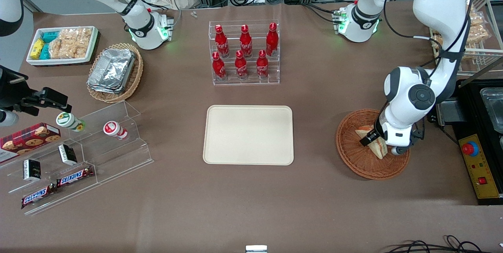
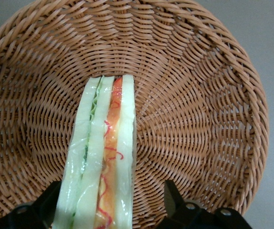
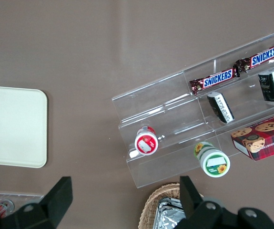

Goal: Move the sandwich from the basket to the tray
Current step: 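Close the left gripper on the sandwich and lift it from the basket, then carry the held sandwich with the left gripper over the cream tray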

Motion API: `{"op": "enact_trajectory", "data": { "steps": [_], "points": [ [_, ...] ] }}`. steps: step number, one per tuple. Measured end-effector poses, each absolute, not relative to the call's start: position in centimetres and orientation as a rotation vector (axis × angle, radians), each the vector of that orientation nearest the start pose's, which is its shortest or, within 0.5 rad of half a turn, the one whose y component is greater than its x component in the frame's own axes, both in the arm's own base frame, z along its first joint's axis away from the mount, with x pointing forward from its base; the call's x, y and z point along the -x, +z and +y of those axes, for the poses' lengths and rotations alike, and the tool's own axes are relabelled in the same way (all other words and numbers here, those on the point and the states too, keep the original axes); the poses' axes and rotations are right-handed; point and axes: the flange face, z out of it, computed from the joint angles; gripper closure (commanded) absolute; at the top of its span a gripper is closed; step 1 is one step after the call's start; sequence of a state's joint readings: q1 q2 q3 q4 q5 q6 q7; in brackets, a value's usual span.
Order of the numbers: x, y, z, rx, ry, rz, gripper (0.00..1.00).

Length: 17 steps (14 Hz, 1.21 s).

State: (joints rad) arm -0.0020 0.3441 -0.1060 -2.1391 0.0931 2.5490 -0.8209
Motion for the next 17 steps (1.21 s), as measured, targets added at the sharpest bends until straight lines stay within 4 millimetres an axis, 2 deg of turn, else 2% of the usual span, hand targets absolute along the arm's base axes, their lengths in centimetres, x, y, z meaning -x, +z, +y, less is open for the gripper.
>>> {"op": "enact_trajectory", "data": {
  "steps": [1,2,4,5,9,11,13,14,15,17],
  "points": [
    [-57.6,25.0,-6.3,2.991,-0.111,-0.998,0.44],
    [-57.6,25.0,-6.3,2.992,-0.112,-0.998,0.59],
    [-57.6,25.0,-6.3,2.996,-0.115,-0.980,0.81],
    [-57.6,25.1,-6.3,2.999,-0.117,-0.971,0.99],
    [-58.3,26.0,-6.3,2.998,-0.123,-0.965,1.00],
    [-59.1,27.5,-6.2,2.984,-0.070,-0.931,1.00],
    [-60.4,30.6,-6.1,2.976,-0.008,-0.857,1.00],
    [-61.1,33.0,-6.0,2.975,0.025,-0.804,1.00],
    [-61.9,36.1,-5.9,2.977,0.059,-0.738,1.00],
    [-63.3,43.5,-5.6,2.996,0.097,-0.580,1.00]
  ]
}}
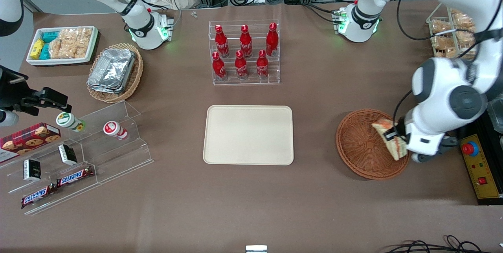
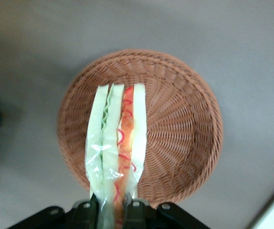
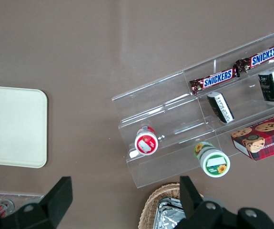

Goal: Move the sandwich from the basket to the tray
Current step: 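Carry the held sandwich with the left gripper over the cream tray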

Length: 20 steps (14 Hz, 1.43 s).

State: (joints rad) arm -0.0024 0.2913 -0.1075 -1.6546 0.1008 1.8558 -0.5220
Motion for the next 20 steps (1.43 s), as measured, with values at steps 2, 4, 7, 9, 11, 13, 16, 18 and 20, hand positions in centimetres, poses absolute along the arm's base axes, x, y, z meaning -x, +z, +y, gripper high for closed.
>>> {"op": "enact_trajectory", "data": {
  "steps": [2,4,7,9,11,13,16,18,20],
  "points": [
    [-63.7,51.0,-6.0,3.027,0.078,-0.433,1.00],
    [-63.2,55.8,-7.9,3.059,0.054,-0.287,1.00],
    [-61.8,57.6,-14.5,3.101,0.064,-0.075,1.00],
    [-60.5,56.7,-20.2,3.113,0.091,0.080,1.00],
    [-59.4,54.2,-25.6,3.101,0.152,0.215,1.00],
    [-59.3,50.0,-29.8,3.095,0.210,0.276,1.00],
    [-60.5,41.6,-34.8,3.137,0.218,0.227,1.00],
    [-60.4,37.1,-37.8,3.157,0.228,0.164,1.00],
    [-59.9,34.9,-39.4,3.159,0.246,0.131,1.00]
  ]
}}
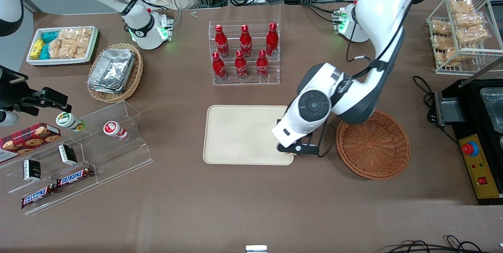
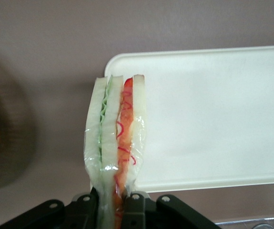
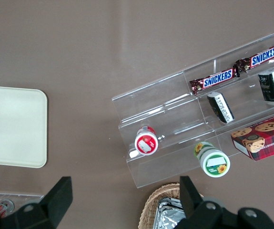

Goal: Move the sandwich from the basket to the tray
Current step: 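Carry the held sandwich with the left gripper over the cream tray, then lower the sandwich onto the tray and open the left gripper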

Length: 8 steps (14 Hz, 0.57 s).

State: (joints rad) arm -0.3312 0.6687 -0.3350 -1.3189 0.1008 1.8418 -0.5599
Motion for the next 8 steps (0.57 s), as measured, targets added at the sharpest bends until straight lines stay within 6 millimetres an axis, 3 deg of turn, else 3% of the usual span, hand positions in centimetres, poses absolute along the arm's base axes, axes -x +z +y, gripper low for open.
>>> {"op": "enact_trajectory", "data": {
  "steps": [8],
  "points": [
    [-58.3,30.3,-42.3,3.170,0.260,0.117,1.00]
  ]
}}
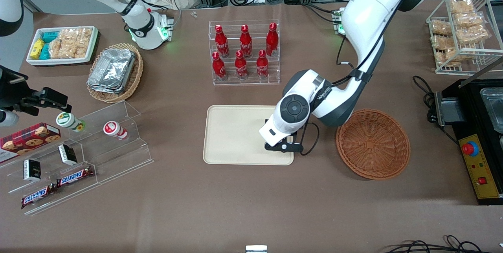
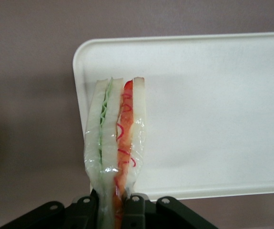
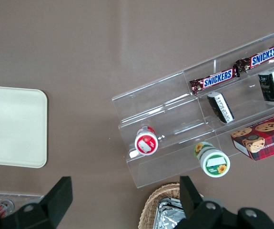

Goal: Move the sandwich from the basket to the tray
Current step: 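Lower the sandwich onto the tray and open the left gripper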

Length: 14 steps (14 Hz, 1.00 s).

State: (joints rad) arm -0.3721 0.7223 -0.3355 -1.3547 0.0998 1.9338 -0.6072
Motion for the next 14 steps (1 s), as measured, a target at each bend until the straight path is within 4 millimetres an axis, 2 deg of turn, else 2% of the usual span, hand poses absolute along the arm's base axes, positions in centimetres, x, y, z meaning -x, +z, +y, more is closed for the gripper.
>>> {"op": "enact_trajectory", "data": {
  "steps": [2,5,7,8,9,14],
  "points": [
    [-58.4,28.5,-42.5,3.187,0.247,0.101,1.00],
    [-58.7,24.7,-42.8,3.212,0.244,0.081,1.00],
    [-58.6,23.4,-42.8,3.209,0.262,0.078,1.00],
    [-58.6,23.3,-42.8,3.208,0.265,0.078,0.68],
    [-58.6,23.3,-42.8,3.209,0.264,0.077,0.01],
    [-58.9,23.8,-42.7,3.214,0.250,0.065,0.00]
  ]
}}
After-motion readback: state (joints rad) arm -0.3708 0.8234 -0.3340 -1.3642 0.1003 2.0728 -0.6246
